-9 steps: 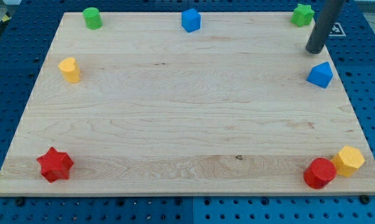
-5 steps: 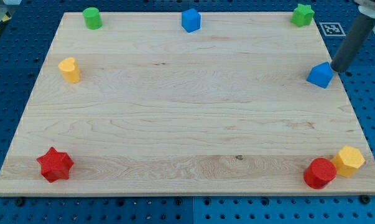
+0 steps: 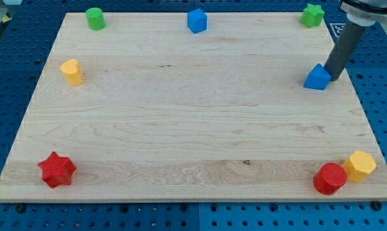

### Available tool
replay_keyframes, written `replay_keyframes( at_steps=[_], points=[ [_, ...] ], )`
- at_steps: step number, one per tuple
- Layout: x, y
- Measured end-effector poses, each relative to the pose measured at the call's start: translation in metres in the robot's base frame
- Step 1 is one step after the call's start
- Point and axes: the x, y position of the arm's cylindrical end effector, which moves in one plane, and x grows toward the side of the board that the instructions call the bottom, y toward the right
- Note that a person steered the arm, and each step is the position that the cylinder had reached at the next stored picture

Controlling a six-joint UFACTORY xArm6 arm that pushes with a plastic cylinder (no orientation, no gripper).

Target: Move the blue triangle top diagonally to the yellow hexagon

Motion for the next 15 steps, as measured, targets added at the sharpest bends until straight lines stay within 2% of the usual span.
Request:
replay_keyframes(
  at_steps=[6,8,11,13,14,15],
  points=[
    [0.000,-0.113],
    [0.003,-0.089],
    [0.039,-0.074],
    [0.029,-0.127],
    [0.035,-0.135],
    [0.062,-0.135]
  ],
)
